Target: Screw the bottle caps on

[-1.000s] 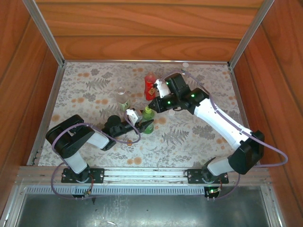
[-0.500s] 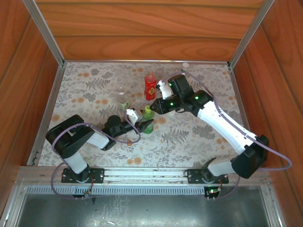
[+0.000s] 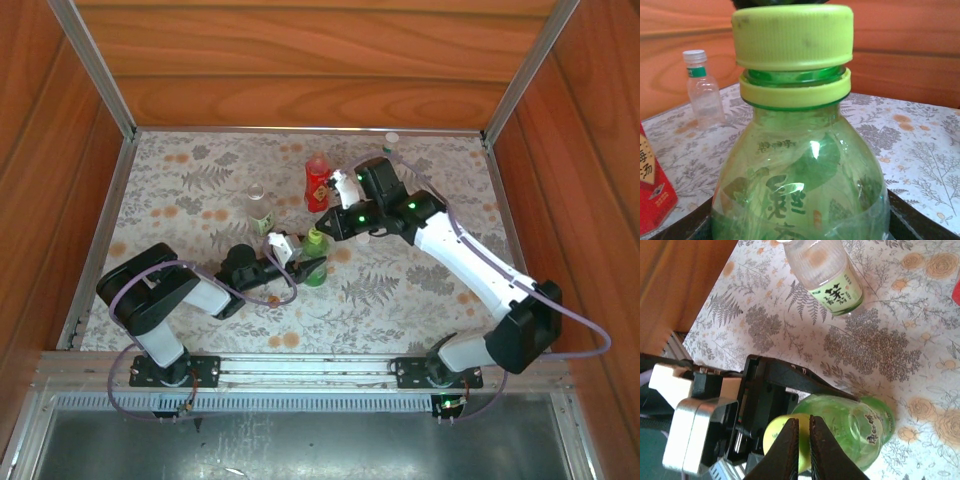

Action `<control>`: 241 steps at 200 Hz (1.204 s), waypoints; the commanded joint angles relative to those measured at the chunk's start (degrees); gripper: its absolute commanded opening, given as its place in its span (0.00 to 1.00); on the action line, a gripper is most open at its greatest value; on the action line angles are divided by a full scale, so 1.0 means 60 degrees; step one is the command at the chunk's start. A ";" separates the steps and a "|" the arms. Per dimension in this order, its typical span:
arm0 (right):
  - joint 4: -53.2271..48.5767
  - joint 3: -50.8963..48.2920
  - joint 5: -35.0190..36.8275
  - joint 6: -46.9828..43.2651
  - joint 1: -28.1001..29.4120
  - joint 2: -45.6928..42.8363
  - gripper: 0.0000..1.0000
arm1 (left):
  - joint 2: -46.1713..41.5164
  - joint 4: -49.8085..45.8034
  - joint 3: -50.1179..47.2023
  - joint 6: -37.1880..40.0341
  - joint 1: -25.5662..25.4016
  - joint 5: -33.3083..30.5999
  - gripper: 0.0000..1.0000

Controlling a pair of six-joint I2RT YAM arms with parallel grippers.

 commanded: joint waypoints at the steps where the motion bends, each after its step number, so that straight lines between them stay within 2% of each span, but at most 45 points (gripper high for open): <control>1: -0.0248 -0.0581 -0.1318 -0.0032 0.0151 -0.0510 0.11 | -0.0217 0.0127 -0.0021 -0.0052 0.0044 -0.0042 0.59; 30: -0.0171 -0.0622 -0.1214 -0.0208 0.0160 -0.0914 0.16 | -0.0237 0.0084 -0.0029 0.0025 0.0042 -0.0083 0.59; 53: -0.0475 -0.0398 -0.0565 -0.0913 0.0157 -0.1177 0.25 | -0.0378 -0.0017 -0.0080 0.0420 -0.0045 -0.0219 0.59; 67: -0.0654 -0.0292 -0.0067 -0.1448 0.0162 -0.1354 0.35 | -0.0593 -0.0407 -0.0072 0.0887 -0.0141 -0.0327 0.59; 86: -0.0876 -0.0191 0.0496 -0.2384 0.0205 -0.1589 0.47 | -0.1081 -0.1321 -0.0036 0.1722 -0.0313 -0.0537 0.59; 116: -0.1612 -0.0044 0.1615 -0.5164 0.0589 -0.1916 0.57 | -0.1999 -0.2857 0.0000 0.2938 -0.0444 -0.0762 0.59; 144: -0.1890 -0.0311 0.2429 -0.8564 0.1387 -0.2165 0.59 | -0.2764 -0.4233 0.0028 0.4044 -0.0577 -0.0878 0.59; 164: -0.1857 -0.0260 0.3243 -1.0015 0.1971 -0.2011 0.58 | -0.3150 -0.4837 0.0031 0.4540 -0.0667 -0.1058 0.59; 197: -0.1551 -0.0094 0.3621 -1.0623 0.2441 -0.1510 0.52 | -0.3530 -0.5146 -0.0027 0.4679 -0.0665 -0.1051 0.59; 241: -0.1341 0.0019 0.3701 -1.0745 0.2495 -0.0996 0.46 | -0.3682 -0.5275 -0.0028 0.4730 -0.0755 -0.0963 0.59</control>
